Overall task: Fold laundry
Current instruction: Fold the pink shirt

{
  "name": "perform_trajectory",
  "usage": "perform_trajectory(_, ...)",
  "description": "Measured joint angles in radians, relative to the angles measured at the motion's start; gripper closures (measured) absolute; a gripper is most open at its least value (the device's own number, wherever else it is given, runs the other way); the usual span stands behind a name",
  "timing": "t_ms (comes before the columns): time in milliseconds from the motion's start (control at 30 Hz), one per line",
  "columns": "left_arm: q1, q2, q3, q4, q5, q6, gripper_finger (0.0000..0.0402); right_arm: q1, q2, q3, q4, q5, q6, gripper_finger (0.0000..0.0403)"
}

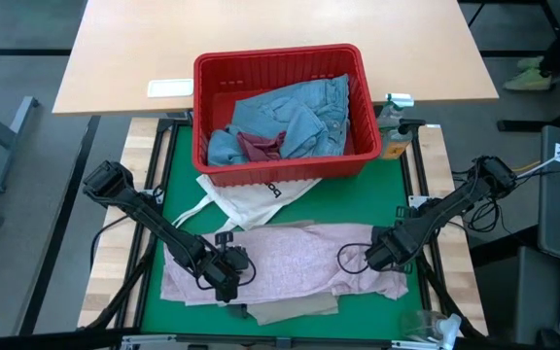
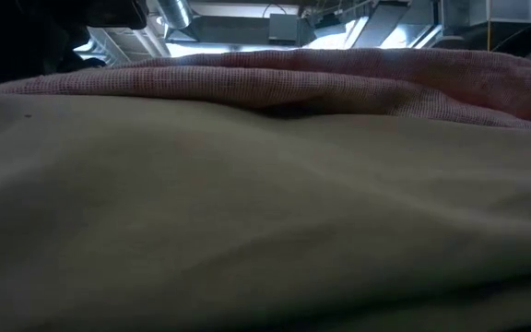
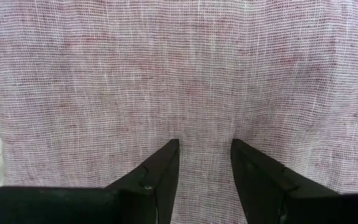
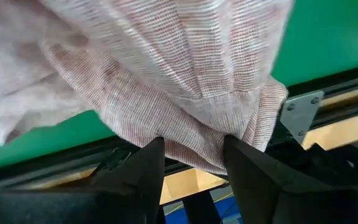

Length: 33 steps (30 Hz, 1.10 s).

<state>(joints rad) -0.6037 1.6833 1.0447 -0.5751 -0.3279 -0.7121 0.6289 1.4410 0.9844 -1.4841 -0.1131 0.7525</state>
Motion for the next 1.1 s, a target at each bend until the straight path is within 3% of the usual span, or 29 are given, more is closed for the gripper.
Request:
perform_trajectory(167,0.0,0.0,0.0,0.0,0.0,0.008,0.0262,0.0,0.0,0.0,0.043,-0.053,-0.151,0.0236)
perform_trajectory(500,0.0,0.0,0.0,0.0,0.0,0.008,0.0262,0.0,0.0,0.0,0.013,0.024,-0.158,0.0236)
perform_trajectory(700,0.0,0.0,0.0,0.0,-0.001,0.008,0.0262,-0.001,0.0,0.0,-0.045,-0.023,-0.151,0.0236)
perform_trajectory(833,0.0,0.0,0.0,0.0,-0.015,0.009,0.0262,-0.001,0.0,0.017,0.02,-0.089,-0.161,0.0236)
perform_trajectory(1100,0.0,0.0,0.0,0.001,-0.055,0.009,0.0262,-0.001,0.0,0.091,0.194,-0.089,-0.18,0.0236)
